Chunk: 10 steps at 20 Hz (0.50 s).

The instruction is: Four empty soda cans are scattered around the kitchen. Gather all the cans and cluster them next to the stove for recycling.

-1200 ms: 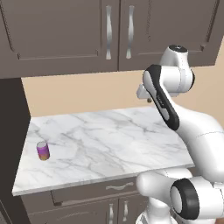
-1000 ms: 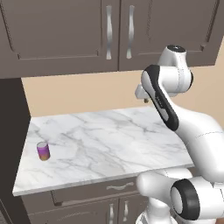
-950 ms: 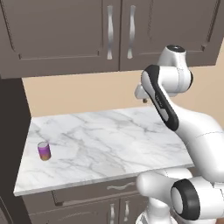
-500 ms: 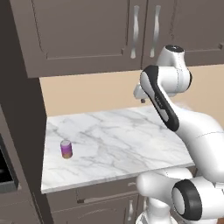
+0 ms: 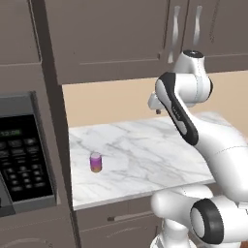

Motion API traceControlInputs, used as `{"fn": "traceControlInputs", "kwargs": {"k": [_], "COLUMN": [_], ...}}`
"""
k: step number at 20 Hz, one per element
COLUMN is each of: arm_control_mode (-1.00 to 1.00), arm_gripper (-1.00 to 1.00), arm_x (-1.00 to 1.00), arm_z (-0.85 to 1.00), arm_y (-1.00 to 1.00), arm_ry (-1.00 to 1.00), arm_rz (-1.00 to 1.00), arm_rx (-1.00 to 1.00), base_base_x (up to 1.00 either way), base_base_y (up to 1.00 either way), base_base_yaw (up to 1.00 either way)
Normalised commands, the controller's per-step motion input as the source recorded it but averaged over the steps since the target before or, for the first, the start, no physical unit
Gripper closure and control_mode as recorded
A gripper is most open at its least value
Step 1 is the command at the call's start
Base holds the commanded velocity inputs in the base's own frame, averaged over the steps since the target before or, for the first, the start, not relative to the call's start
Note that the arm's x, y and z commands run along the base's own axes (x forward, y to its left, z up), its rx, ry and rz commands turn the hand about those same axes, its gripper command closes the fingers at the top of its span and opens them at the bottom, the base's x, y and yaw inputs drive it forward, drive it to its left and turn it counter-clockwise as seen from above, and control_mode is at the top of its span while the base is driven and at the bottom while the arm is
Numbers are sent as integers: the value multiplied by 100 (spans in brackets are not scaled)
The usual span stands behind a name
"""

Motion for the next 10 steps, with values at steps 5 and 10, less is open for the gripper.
{"fn": "traceControlInputs", "kwargs": {"k": [5, 10], "arm_control_mode": [100, 100], "arm_gripper": [-100, -100], "arm_x": [0, 0], "arm_z": [0, 0], "arm_y": [0, 0], "arm_ry": [0, 0], "arm_rz": [0, 0], "arm_rx": [0, 0], "base_base_x": [-18, -17], "base_base_y": [53, 52], "base_base_yaw": [-4, -4]}}
